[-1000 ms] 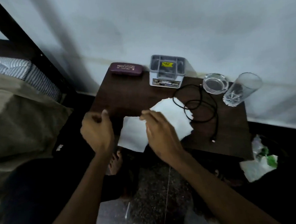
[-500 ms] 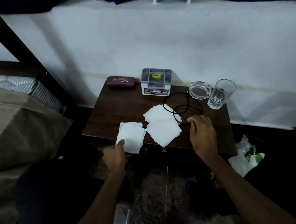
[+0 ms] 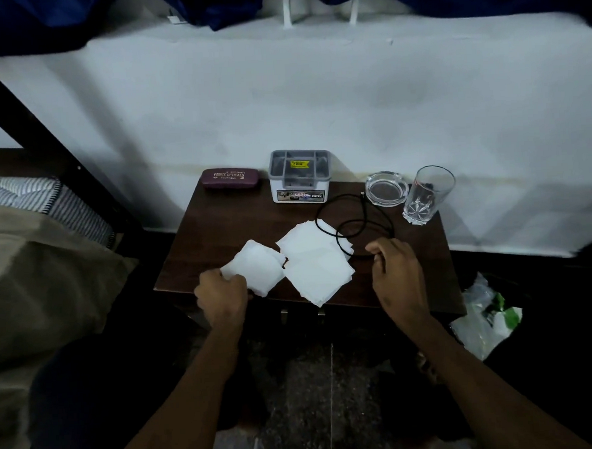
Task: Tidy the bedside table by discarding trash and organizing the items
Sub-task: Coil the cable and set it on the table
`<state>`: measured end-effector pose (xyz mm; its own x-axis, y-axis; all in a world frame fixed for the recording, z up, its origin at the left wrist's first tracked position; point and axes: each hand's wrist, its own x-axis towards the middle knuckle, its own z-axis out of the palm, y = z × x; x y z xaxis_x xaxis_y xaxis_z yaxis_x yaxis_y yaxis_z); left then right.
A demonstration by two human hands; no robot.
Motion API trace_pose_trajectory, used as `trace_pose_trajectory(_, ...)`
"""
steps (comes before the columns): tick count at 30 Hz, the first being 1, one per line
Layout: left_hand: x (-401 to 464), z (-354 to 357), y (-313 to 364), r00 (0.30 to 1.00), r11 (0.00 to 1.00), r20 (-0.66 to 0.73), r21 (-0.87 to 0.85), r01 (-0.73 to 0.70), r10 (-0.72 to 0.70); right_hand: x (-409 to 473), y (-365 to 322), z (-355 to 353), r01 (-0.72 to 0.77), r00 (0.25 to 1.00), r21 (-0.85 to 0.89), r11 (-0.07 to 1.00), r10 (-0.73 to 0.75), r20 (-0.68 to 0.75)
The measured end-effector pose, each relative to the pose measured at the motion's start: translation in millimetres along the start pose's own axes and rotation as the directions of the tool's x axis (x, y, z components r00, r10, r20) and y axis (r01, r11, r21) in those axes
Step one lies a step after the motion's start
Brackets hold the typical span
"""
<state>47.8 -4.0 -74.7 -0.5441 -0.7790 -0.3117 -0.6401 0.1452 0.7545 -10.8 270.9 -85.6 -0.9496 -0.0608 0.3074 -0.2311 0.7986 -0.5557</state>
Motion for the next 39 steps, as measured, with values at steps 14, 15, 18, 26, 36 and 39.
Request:
trace_pose_trajectory(14,17,-24,23,0.961,0.931,-0.15,0.321,-0.176,0.233,20,23,-16,-0.103,0.993,-0.052,0.993,0.1,-0.056)
trace_pose_trajectory(15,16,-24,28,0.956,0.924,-0.145,0.328,-0.197,0.255,21,24,-16,-0.108,0.993,-0.061,0.992,0.104,-0.058)
trace_pose_trajectory(18,13,-19,43,0.936,0.903,-0.122,0.33,-0.275,0.329,28,23,-19,-0.104,0.994,-0.089,0.991,0.1,-0.053)
trace_pose_trajectory(26,7,11,88,0.873,0.839,-0.011,0.283,-0.465,0.488,57,25,-28,0.04,0.985,-0.231,0.972,0.001,0.175)
trace_pose_trajectory(36,-7,71,117,0.766,0.685,0.266,0.343,-0.643,0.586,87,18,-22,0.126,0.955,-0.444,0.887,0.012,0.295)
trace_pose_trajectory(39,-11,94,119,0.717,0.628,0.359,0.347,-0.697,0.598,89,17,-16,0.1,0.957,-0.471,0.876,0.044,0.285)
